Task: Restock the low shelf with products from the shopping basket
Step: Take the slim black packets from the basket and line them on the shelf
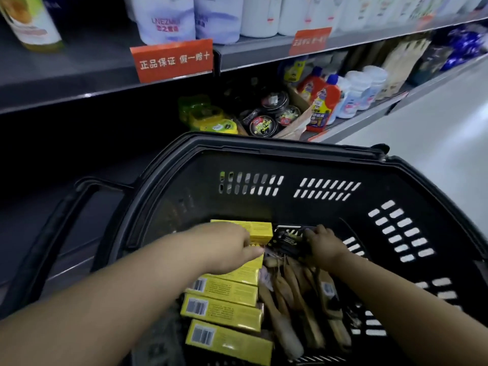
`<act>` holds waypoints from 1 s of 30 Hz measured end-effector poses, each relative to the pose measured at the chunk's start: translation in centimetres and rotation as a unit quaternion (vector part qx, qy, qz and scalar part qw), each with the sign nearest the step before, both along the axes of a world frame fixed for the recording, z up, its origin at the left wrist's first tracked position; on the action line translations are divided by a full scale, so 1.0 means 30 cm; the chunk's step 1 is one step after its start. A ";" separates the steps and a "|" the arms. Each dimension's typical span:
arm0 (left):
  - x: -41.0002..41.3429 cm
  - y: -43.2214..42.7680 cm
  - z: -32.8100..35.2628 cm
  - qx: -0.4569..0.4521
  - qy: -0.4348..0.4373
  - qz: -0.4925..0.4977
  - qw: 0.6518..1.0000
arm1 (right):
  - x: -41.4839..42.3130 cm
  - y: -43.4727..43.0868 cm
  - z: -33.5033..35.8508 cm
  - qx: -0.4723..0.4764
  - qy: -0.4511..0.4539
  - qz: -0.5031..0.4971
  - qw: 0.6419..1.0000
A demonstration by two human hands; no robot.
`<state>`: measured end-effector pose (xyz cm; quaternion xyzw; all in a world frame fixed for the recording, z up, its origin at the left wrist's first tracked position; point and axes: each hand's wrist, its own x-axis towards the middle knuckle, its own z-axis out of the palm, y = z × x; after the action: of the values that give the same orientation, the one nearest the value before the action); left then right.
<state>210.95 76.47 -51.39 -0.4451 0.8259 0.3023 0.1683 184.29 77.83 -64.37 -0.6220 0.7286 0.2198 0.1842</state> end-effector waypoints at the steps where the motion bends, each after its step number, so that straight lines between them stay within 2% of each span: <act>1: -0.038 0.011 -0.012 0.036 0.027 0.028 0.999 | -0.006 0.004 0.008 0.004 -0.018 -0.009 1.000; 5: -0.126 0.055 -0.097 0.120 0.141 0.196 0.963 | -0.002 0.011 0.062 0.014 -0.039 -0.028 0.999; 7: -0.126 0.055 -0.132 0.148 0.138 0.246 0.948 | 0.027 0.013 0.125 0.002 -0.072 -0.061 0.996; 8: -0.127 0.051 -0.146 0.166 0.132 0.261 0.942 | 0.054 0.021 0.163 -0.009 -0.132 -0.100 0.986; 9: -0.128 0.044 -0.155 0.193 0.139 0.285 0.929 | 0.088 0.037 0.201 -0.017 -0.231 -0.148 0.961; 11: -0.135 0.025 -0.154 0.252 0.199 0.352 0.879 | 0.176 0.088 0.264 0.023 -0.458 -0.214 0.863; 12: -0.138 0.013 -0.153 0.262 0.240 0.380 0.854 | 0.212 0.106 0.273 0.055 -0.530 -0.205 0.821; 13: -0.139 0.003 -0.148 0.260 0.268 0.399 0.837 | 0.232 0.117 0.268 0.078 -0.569 -0.173 0.800; 14: -0.134 -0.007 -0.145 0.251 0.280 0.410 0.831 | 0.240 0.115 0.258 0.092 -0.582 -0.136 0.796; 15: -0.127 -0.015 -0.143 0.241 0.279 0.417 0.831 | 0.238 0.100 0.251 0.090 -0.579 -0.107 0.803; 17: -0.117 -0.021 -0.148 0.232 0.263 0.432 0.831 | 0.188 0.051 0.183 0.018 -0.489 -0.064 0.870; 19: -0.109 -0.017 -0.144 0.240 0.264 0.456 0.815 | 0.109 0.002 0.071 -0.050 -0.270 -0.032 0.961; 20: -0.108 -0.013 -0.141 0.246 0.272 0.468 0.804 | 0.074 -0.006 0.015 -0.045 -0.167 -0.031 0.984; 21: -0.107 -0.010 -0.139 0.252 0.282 0.478 0.793 | 0.048 -0.006 -0.031 -0.026 -0.096 -0.032 0.995; 23: -0.102 -0.007 -0.131 0.260 0.307 0.486 0.776 | 0.022 -0.006 -0.087 -0.008 -0.034 -0.015 0.999; 25: -0.094 -0.014 -0.112 0.264 0.334 0.495 0.757 | 0.017 -0.010 -0.070 -0.008 -0.007 0.003 1.000; 27: -0.085 -0.021 -0.082 0.260 0.359 0.506 0.740 | 0.031 -0.002 0.003 0.019 -0.029 -0.030 0.999; 29: -0.077 -0.023 -0.039 0.256 0.374 0.508 0.733 | 0.057 0.020 0.115 0.032 -0.153 -0.143 0.977; 30: -0.067 -0.020 -0.017 0.258 0.381 0.504 0.731 | 0.084 0.040 0.185 0.029 -0.250 -0.209 0.945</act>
<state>208.94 75.87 -51.90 -0.5828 0.3660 0.6883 -0.2295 186.81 79.01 -58.83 -0.4853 0.7660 0.0348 0.4202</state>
